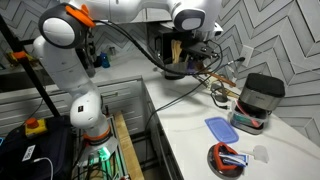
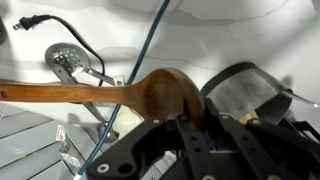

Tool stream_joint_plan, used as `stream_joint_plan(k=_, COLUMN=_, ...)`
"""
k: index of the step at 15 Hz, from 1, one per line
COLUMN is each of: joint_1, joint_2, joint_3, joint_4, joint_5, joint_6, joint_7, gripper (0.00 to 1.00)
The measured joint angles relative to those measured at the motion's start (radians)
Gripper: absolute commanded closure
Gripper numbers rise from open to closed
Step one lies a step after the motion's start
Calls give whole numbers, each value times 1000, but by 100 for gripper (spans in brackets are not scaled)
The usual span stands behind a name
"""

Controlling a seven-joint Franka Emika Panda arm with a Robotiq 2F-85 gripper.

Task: Pick up the dark wooden spoon and put it in the utensil holder

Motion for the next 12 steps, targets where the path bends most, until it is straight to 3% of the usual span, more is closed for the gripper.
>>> stream_joint_plan(k=3, joint_1=3, joint_2=68, joint_3=-1, joint_4=145, joint_5=94, joint_6=-104, joint_7=132, gripper=96)
stream_joint_plan(k=4, joint_1=6, joint_2=93, joint_3=0, joint_4=185, joint_5=126, joint_6=-121, joint_7=183, gripper=85)
stream_joint_plan(k=7, joint_1=13, joint_2=144, joint_3=12, joint_4=255, joint_5=144, joint_6=-123, joint_7=310, gripper=85)
stream_joint_plan(k=8, joint_1=15, joint_2=152, joint_3=13, joint_4=262, joint_5=144, joint_6=-123, joint_7=320, gripper=96)
stream_joint_plan(k=12, joint_1=9, joint_2=158, joint_3=13, joint_4=265, joint_5=202, joint_6=-137, joint_7=325, gripper=96)
